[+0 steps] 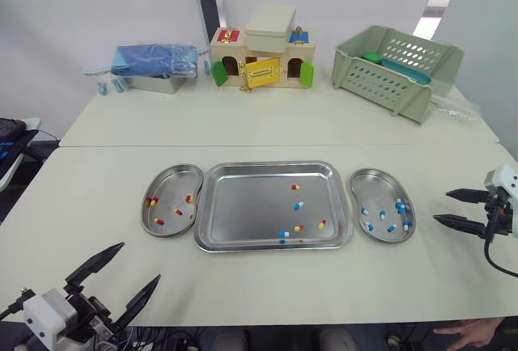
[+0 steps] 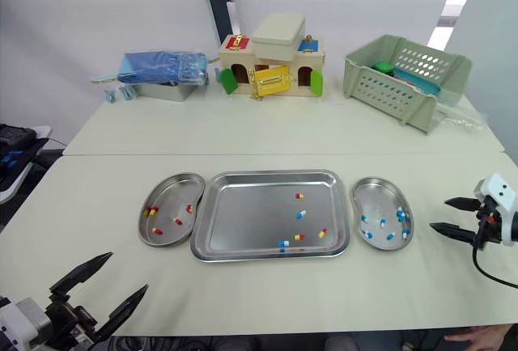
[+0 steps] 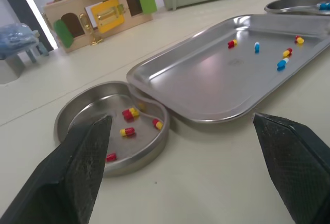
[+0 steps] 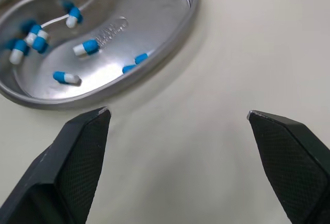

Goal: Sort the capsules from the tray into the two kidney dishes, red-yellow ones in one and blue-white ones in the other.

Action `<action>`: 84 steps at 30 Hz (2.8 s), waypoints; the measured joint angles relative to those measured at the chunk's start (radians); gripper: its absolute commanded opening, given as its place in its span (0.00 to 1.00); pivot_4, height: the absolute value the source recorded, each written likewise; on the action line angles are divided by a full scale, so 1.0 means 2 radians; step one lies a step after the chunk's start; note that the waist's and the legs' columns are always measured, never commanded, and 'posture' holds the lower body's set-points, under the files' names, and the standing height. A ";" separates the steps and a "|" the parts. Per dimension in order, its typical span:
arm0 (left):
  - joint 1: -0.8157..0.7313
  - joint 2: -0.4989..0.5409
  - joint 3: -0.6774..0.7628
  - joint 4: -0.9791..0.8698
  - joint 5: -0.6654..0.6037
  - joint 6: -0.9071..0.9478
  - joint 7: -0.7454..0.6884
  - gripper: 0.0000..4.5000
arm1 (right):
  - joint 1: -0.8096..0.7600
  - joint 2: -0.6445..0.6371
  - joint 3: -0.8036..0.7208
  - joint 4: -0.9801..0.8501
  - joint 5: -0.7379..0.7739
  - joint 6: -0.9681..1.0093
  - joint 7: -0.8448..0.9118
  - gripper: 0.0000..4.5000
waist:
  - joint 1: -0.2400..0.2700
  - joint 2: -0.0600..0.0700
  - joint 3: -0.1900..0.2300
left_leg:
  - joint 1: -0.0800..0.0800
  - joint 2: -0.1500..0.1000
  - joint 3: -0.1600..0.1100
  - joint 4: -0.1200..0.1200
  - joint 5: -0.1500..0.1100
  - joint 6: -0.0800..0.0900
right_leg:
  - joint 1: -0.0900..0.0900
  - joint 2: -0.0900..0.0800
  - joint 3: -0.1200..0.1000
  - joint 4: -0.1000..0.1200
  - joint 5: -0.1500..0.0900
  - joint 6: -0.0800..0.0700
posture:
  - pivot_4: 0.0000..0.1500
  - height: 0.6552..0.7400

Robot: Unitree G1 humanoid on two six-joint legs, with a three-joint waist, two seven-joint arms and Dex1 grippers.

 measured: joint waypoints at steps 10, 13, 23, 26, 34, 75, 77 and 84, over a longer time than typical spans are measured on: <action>-0.010 -0.003 0.002 -0.024 0.006 0.021 0.008 1.00 | -0.029 0.000 0.016 0.052 -0.017 -0.036 0.013 0.99 | 0.000 0.000 0.000 | 0.000 0.000 0.000 0.000 0.000 0.000 | 0.000 0.000 0.000 0.000 0.000 0.000 | 1.00 1.00; -0.018 -0.003 0.002 -0.034 0.014 0.032 0.016 1.00 | -0.029 0.000 0.017 0.051 -0.017 -0.035 0.018 0.99 | 0.000 0.000 0.000 | 0.000 0.000 0.000 0.000 0.000 0.000 | 0.000 0.000 0.000 0.000 0.000 0.000 | 1.00 1.00; -0.002 -0.013 -0.037 -0.097 0.032 0.050 0.015 1.00 | -0.024 -0.001 0.030 -0.153 0.031 0.085 0.054 0.99 | -0.003 0.001 0.000 | 0.000 0.000 0.000 0.000 0.000 0.000 | 0.000 0.000 0.000 0.000 0.000 0.000 | 1.00 1.00; 0.008 -0.025 -0.068 -0.122 0.037 0.051 0.013 1.00 | -0.049 0.015 0.066 -0.269 0.057 0.156 0.051 0.99 | -0.003 0.001 -0.001 | 0.000 0.000 -0.001 0.000 0.000 0.000 | 0.000 0.000 0.000 0.000 0.000 0.000 | 1.00 1.00; 0.024 -0.052 -0.106 -0.137 0.049 0.038 0.012 1.00 | -0.174 0.100 0.212 -0.408 0.062 0.302 0.013 0.99 | 0.001 0.001 0.000 | -0.001 0.000 -0.001 0.000 0.000 0.000 | -0.001 0.000 -0.001 0.000 0.000 0.000 | 1.00 1.00; 0.042 -0.089 -0.185 -0.097 0.101 -0.054 0.060 1.00 | -0.239 0.243 0.457 -0.367 -0.152 0.276 -0.080 0.63 | 0.000 0.000 0.000 | -0.001 0.000 -0.002 0.000 0.000 0.000 | -0.001 0.000 -0.001 0.000 0.000 0.000 | 1.00 1.00; 0.043 -0.089 -0.186 -0.097 0.101 -0.057 0.060 1.00 | -0.238 0.244 0.457 -0.363 -0.156 0.271 -0.080 0.63 | 0.001 0.000 0.000 | -0.001 0.000 -0.002 0.000 0.000 0.000 | -0.002 0.000 -0.001 0.000 0.000 0.000 | 1.00 1.00; 0.044 -0.088 -0.186 -0.094 0.101 -0.059 0.060 1.00 | -0.238 0.250 0.457 -0.356 -0.173 0.256 -0.080 0.26 | 0.000 0.000 0.000 | -0.001 0.000 -0.002 0.000 0.000 0.000 | -0.001 0.000 -0.001 0.000 0.000 0.000 | 1.00 1.00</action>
